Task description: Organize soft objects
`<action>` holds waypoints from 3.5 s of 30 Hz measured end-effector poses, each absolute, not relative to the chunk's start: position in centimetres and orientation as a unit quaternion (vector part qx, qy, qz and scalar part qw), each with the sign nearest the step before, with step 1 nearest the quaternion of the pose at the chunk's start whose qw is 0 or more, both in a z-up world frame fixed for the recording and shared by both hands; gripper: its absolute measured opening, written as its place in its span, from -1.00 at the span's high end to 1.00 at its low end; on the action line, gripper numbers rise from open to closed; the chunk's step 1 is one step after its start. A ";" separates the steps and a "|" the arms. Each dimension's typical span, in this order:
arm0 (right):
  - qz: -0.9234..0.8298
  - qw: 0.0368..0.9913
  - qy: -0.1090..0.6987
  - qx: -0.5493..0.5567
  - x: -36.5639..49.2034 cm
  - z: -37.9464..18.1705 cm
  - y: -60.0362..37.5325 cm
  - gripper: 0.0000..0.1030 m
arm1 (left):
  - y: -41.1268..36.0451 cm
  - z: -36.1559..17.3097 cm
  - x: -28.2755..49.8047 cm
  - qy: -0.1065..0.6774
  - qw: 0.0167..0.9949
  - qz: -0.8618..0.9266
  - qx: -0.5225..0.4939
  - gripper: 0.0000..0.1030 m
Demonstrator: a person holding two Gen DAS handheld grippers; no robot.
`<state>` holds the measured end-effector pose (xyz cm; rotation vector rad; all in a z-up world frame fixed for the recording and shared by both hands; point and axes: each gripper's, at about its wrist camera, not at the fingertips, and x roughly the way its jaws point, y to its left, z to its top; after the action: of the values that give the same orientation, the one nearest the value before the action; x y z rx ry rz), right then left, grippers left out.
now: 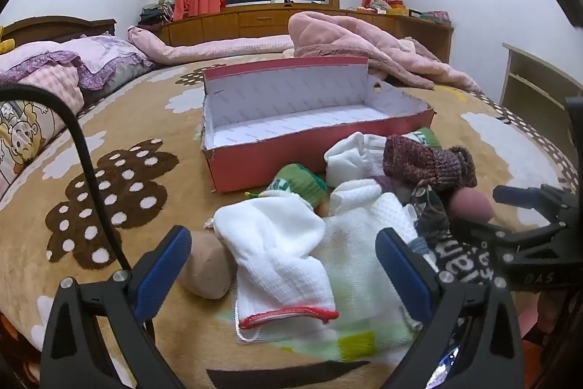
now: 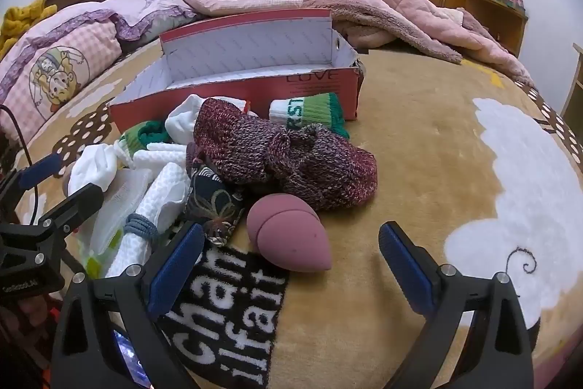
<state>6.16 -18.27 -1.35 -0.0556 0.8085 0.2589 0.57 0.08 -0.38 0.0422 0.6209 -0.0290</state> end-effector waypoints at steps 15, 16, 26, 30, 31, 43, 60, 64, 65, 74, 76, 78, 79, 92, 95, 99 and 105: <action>0.126 0.911 0.392 -0.023 6.1 -1.4 -18.1 -0.92 | 0.1 -0.4 0.6 0.307 0.951 -0.018 0.018 -1.00; 0.125 0.911 0.393 -0.022 6.2 -1.4 -18.2 -0.92 | 0.1 -0.4 0.6 0.308 0.951 -0.018 0.018 -1.00; 0.128 0.910 0.393 -0.027 6.1 -1.5 -18.1 -0.92 | -0.1 -0.3 0.3 0.303 0.953 -0.020 0.022 -1.00; 0.128 0.910 0.395 -0.023 6.1 -1.6 -18.1 -0.92 | 0.0 -0.2 0.2 0.300 0.953 -0.021 0.019 -1.00; 0.128 0.909 0.396 -0.022 6.1 -1.6 -18.2 -0.92 | 0.0 -0.2 0.1 0.300 0.954 -0.022 0.019 -1.00; 0.135 0.911 0.388 -0.024 6.0 -1.3 -18.0 -0.92 | -0.1 0.0 0.1 0.299 0.954 -0.023 0.024 -1.00; 0.142 0.909 0.391 -0.014 6.0 -1.2 -18.1 -0.90 | -0.3 0.3 0.0 0.294 0.955 -0.030 0.023 -1.00; 0.158 0.907 0.390 0.001 6.0 -1.2 -18.3 -0.56 | -0.3 0.3 0.0 0.292 0.956 -0.033 0.019 -1.00; 0.164 0.906 0.390 0.009 6.0 -1.1 -18.4 -0.43 | -0.1 0.4 0.0 0.291 0.956 -0.035 0.015 -1.00; 0.233 0.892 0.386 0.038 5.2 -1.0 -18.7 -0.19 | 2.1 0.5 -1.2 0.303 0.951 -0.064 -0.007 -0.99; 0.243 0.891 0.381 0.033 4.9 -0.9 -18.4 -0.19 | 3.3 1.0 -2.0 0.297 0.952 -0.069 -0.027 -0.99; 0.245 0.893 0.377 0.032 4.7 -0.8 -18.3 -0.19 | 4.1 1.2 -2.3 0.295 0.952 -0.069 -0.039 -0.97; 0.248 0.893 0.374 0.035 4.6 -0.7 -18.2 -0.19 | 4.7 1.3 -2.4 0.296 0.951 -0.068 -0.049 -0.90; 0.300 0.893 0.336 0.007 2.3 1.0 -15.0 -0.20 | 5.5 0.6 -2.2 0.318 0.942 -0.074 -0.070 -0.26; 0.315 0.867 0.387 0.005 2.8 -0.9 -13.8 -0.15 | 5.1 0.3 -1.8 0.323 0.941 -0.079 -0.066 -0.21; 0.323 0.837 0.441 0.035 4.0 -3.1 -13.4 0.62 | 4.0 -0.1 -1.2 0.322 0.940 -0.096 -0.053 -0.21; 0.321 0.847 0.420 0.056 3.9 -2.7 -14.6 0.69 | 2.3 -1.2 0.1 0.325 0.940 -0.099 -0.018 0.37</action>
<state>3.89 -14.57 -2.71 0.1176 0.8862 0.6759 0.06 2.35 -1.24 -0.0373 0.6637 -0.2023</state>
